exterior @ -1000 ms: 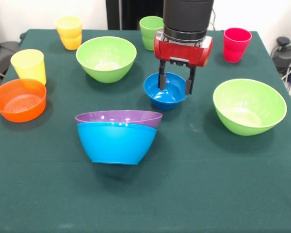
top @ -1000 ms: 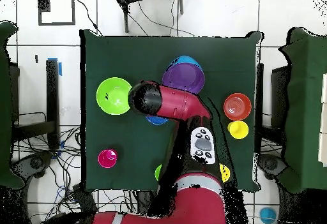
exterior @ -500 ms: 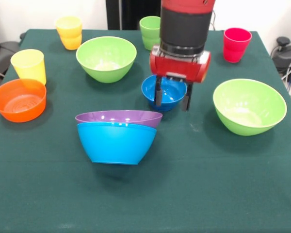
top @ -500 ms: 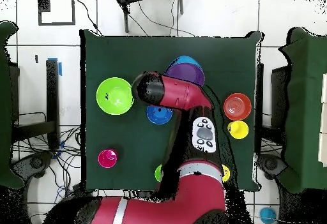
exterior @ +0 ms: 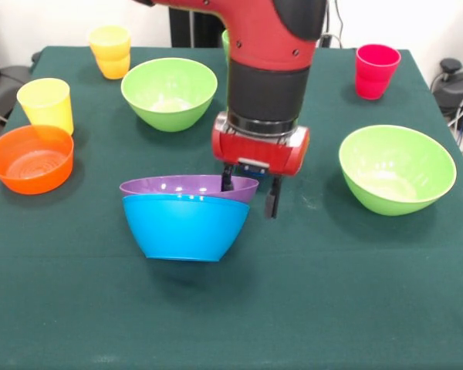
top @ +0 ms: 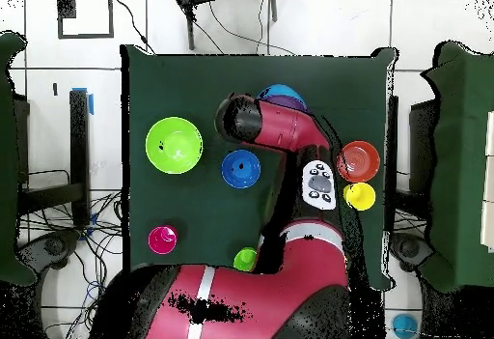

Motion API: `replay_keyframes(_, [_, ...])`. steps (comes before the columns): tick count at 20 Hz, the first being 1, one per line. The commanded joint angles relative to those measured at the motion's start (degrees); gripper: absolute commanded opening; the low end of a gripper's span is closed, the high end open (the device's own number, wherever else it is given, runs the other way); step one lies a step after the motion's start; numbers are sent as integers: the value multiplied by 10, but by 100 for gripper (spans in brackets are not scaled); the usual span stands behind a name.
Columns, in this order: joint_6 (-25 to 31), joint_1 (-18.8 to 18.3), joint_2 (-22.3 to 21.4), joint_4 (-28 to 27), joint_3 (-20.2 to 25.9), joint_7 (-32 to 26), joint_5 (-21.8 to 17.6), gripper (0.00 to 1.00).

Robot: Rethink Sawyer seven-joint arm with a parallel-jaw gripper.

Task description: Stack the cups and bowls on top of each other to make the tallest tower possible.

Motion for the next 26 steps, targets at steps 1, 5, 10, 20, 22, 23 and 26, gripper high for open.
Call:
replay_keyframes(1, [48,-7,30,-34,36,12,-22,100])
replay_keyframes(5, [44,-7,25,-25,35,13,-25,100])
replay_keyframes(10, [42,-11,17,-13,38,8,-27,100])
replay_keyframes(20, [59,-14,5,-15,36,1,-27,100])
replay_keyframes(22, [65,-17,6,-20,37,-4,-27,100])
replay_keyframes(23, [68,-19,4,-18,38,-8,-28,100])
replay_keyframes(26, [45,-31,-5,-3,47,-16,-33,100])
